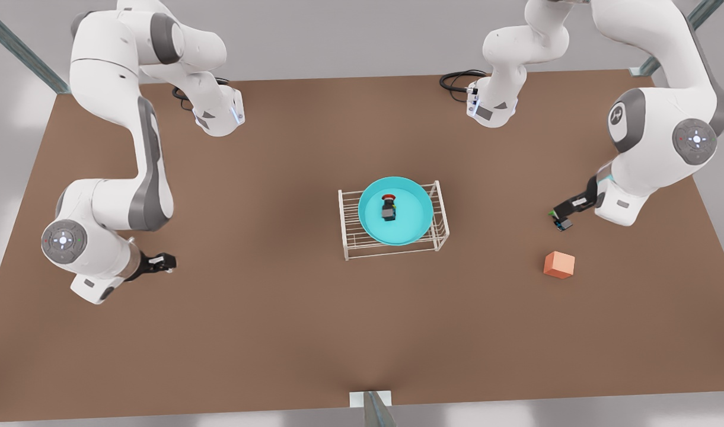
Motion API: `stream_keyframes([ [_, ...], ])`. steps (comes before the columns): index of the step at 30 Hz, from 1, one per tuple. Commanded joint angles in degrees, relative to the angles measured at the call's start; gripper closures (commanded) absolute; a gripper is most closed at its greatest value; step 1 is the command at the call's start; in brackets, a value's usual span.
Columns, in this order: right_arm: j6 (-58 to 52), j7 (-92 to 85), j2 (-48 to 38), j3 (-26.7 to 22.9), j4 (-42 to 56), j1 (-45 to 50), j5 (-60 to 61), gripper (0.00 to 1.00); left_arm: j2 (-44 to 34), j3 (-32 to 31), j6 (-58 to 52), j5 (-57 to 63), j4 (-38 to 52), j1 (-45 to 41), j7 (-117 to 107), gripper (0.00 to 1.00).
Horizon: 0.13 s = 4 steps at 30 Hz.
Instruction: Place the plate on the shelf with right arm and place the red button switch in the plate with left arm
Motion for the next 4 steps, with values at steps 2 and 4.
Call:
stream_keyframes([
  [2, 0.1, -2.5, 0.5, 0.0, 0.1, -0.3, 1.1, 0.0, 0.5, -0.3, 1.5, -1.1, 1.1, -2.3, 25.1, 0.0],
  [4, 0.1, -2.5, 0.7, 0.0, 0.1, -0.3, 1.1, 0.0, 0.5, -0.3, 1.4, -1.2, 1.1, -2.4, 24.9, 0.0],
])
